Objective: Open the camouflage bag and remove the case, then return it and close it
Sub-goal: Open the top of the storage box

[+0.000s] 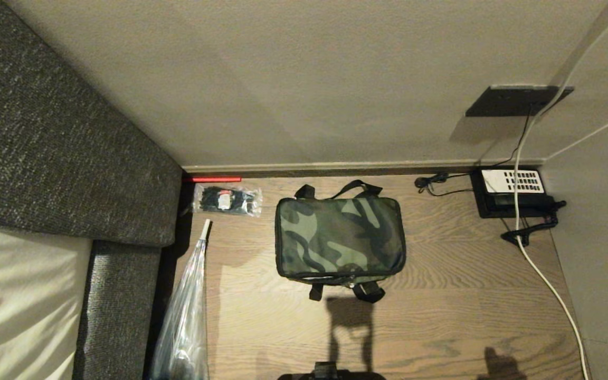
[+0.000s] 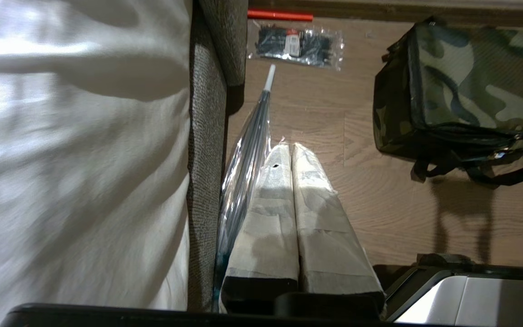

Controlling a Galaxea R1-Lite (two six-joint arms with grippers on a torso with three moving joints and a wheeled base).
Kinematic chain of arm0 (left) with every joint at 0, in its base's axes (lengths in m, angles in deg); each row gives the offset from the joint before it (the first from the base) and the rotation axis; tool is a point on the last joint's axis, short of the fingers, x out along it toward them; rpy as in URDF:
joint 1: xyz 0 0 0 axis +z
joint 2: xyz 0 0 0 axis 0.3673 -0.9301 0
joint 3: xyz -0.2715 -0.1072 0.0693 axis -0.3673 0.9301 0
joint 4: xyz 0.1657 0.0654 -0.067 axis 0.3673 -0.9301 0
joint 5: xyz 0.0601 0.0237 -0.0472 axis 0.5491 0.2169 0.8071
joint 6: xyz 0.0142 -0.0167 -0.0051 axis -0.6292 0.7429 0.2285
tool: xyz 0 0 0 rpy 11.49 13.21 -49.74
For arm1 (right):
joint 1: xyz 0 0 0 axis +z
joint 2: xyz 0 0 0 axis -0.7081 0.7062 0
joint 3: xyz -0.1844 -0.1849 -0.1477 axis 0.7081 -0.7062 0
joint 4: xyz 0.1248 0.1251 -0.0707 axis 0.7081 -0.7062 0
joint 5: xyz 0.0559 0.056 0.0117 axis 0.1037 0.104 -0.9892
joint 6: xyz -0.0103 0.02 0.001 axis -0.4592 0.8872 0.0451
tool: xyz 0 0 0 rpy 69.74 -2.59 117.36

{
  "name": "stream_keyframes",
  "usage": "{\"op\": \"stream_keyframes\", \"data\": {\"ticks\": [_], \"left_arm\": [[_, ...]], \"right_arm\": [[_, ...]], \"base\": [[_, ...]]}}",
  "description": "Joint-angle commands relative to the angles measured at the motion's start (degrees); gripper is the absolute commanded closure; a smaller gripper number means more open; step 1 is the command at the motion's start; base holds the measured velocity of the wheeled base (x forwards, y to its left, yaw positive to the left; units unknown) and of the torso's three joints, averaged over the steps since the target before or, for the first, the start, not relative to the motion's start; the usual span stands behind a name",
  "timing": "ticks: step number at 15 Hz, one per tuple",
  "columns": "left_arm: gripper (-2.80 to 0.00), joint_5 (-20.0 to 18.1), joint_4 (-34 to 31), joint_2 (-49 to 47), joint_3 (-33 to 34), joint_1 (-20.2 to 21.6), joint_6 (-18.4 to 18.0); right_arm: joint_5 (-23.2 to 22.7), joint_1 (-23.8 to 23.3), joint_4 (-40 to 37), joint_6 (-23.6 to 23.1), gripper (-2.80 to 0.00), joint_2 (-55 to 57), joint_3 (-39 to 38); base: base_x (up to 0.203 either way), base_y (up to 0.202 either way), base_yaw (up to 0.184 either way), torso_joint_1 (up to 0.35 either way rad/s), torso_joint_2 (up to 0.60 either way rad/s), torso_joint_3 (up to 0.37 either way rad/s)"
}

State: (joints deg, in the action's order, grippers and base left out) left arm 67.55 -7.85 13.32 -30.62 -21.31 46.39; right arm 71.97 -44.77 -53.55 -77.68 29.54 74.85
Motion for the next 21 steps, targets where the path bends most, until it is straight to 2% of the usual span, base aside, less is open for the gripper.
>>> {"op": "stream_keyframes", "data": {"ticks": [1,21], "left_arm": [[0.0,0.04,-0.01,0.02,0.18,0.02,0.15],[0.0,0.03,-0.01,0.09,0.17,0.02,-0.11]], "right_arm": [[-0.04,0.05,0.01,-0.01,0.0,-0.05,-0.01],[-0.04,0.05,0.01,-0.01,0.0,-0.05,-0.01]], "base": [[0.0,0.0,0.0,0.002,0.01,-0.199],[0.0,0.0,0.0,0.002,0.0,-0.18]]}}
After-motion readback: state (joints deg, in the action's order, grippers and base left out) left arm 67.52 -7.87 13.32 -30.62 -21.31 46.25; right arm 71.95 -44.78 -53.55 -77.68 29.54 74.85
